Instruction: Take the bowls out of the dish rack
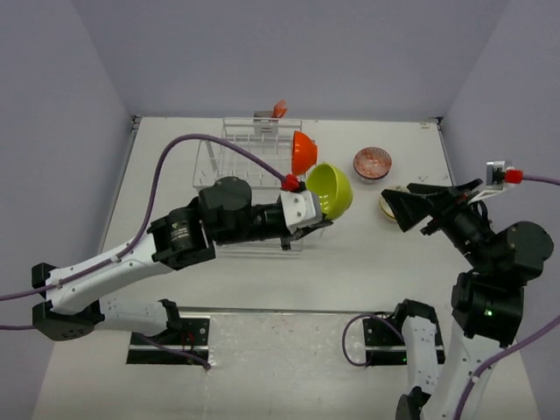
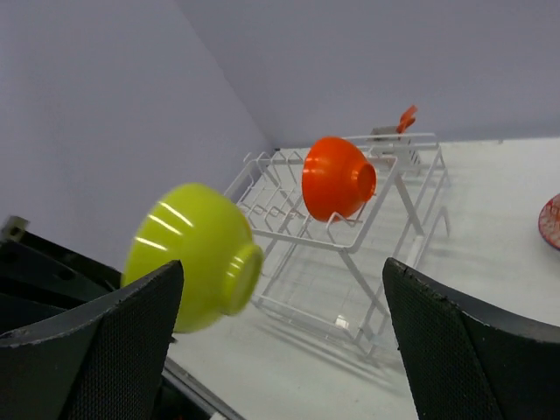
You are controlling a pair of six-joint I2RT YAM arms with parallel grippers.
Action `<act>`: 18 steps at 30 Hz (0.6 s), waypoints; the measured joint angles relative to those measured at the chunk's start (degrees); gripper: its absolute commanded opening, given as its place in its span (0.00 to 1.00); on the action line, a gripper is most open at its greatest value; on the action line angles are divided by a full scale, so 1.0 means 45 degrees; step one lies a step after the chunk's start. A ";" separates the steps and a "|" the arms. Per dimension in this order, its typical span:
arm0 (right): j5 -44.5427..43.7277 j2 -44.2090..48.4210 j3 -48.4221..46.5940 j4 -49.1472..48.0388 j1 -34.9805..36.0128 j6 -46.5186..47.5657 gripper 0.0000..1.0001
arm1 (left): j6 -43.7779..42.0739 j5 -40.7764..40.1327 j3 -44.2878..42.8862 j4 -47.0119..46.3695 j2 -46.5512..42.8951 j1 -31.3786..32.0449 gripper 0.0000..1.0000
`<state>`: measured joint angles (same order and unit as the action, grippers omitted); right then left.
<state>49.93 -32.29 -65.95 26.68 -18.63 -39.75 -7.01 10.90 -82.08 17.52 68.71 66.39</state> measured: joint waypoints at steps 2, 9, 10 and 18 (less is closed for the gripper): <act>-0.0714 -0.0146 -0.1656 0.1093 0.0481 0.1030 0.91 | -0.0811 -0.0952 -0.0253 0.0884 0.0359 0.0971 0.00; -0.3711 -0.2084 -0.3706 0.4954 0.4279 0.4051 0.85 | -0.1919 -0.2788 -0.0413 0.3803 0.2560 0.2293 0.00; -0.4046 -0.2531 -0.3677 0.5435 0.4911 0.4308 0.85 | -0.1923 -0.2817 -0.0427 0.4206 0.2846 0.2375 0.00; -0.6324 -0.4469 -0.1938 0.7616 0.8646 0.5353 0.74 | -0.1928 -0.1889 -0.1229 0.6411 0.4095 0.2939 0.00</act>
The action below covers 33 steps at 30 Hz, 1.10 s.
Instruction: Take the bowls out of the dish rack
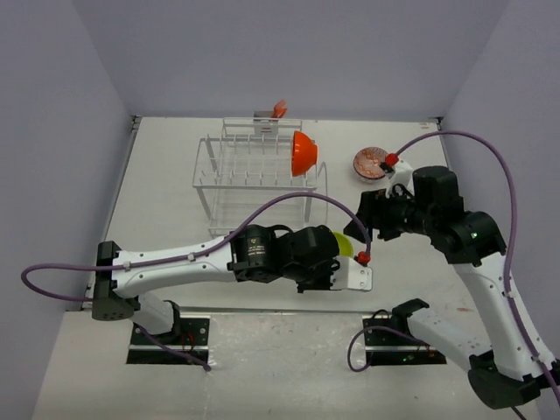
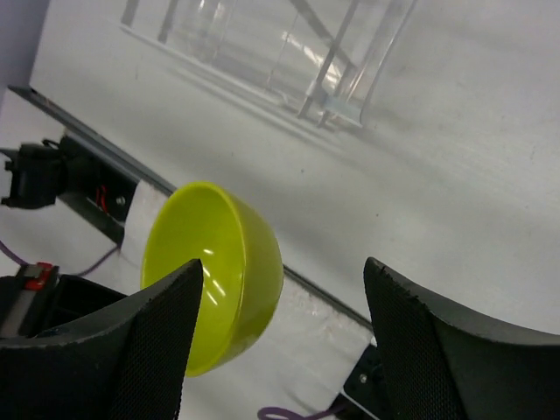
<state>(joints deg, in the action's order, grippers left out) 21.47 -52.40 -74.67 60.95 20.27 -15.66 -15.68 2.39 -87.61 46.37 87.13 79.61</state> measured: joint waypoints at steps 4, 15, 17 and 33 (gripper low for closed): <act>-0.0923 -0.0738 0.0578 0.0398 0.1705 0.0121 0.60 | -0.0097 0.0563 -0.0306 0.0049 0.0000 0.0097 0.00; -0.2618 -0.1783 0.1617 -0.0058 0.3254 0.0092 0.00 | -0.0427 -0.0539 -0.0335 -0.0214 -0.0097 0.0078 0.82; -0.3249 -0.1700 0.1875 -0.0486 0.3041 -0.0199 0.00 | -0.0219 -0.1564 -0.0078 -0.0651 -0.0491 0.0087 1.00; -0.6965 -0.0782 0.7898 -0.7451 -0.2667 -0.4809 0.00 | 0.5289 -0.8612 0.0078 -0.4095 -0.6139 -0.4279 1.00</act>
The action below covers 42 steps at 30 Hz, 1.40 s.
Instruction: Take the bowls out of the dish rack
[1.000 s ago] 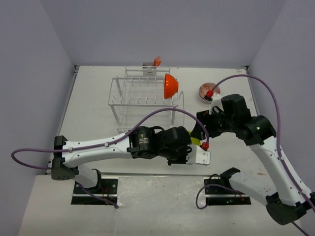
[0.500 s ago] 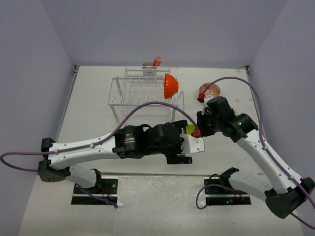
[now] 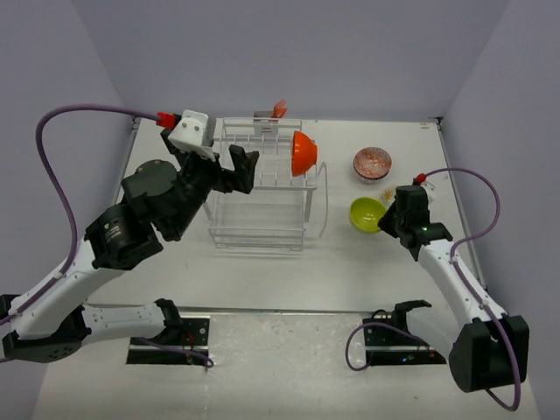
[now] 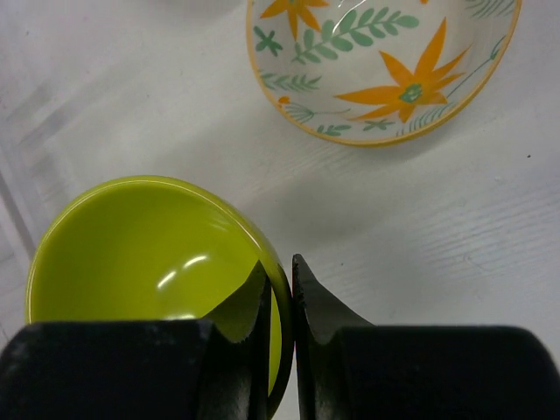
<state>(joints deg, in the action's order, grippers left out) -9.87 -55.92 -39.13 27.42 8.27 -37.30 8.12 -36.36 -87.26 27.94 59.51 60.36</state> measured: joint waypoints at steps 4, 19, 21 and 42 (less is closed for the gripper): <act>-0.0267 -0.1370 0.0287 -0.1404 -0.0107 -0.0806 0.00 | 0.0695 0.0121 0.0063 0.0049 0.0573 -0.0437 1.00; -0.0651 -0.3288 0.1681 -0.3483 -0.0165 -0.1593 0.11 | 0.1297 0.0826 0.0427 0.0257 0.0748 -0.0908 1.00; -0.0622 -0.3400 0.1627 -0.3526 -0.0165 -0.1564 0.18 | 0.1370 0.0962 0.0427 0.0194 0.0753 -0.0976 1.00; 0.1525 0.5882 -0.2074 -0.0267 -0.0185 0.0151 0.99 | 0.5124 1.0856 0.2361 -0.4090 0.2307 -0.6892 1.00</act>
<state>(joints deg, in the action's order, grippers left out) -3.01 -29.45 -48.47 26.22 7.44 -36.62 31.18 12.49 -76.64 9.54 69.89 29.34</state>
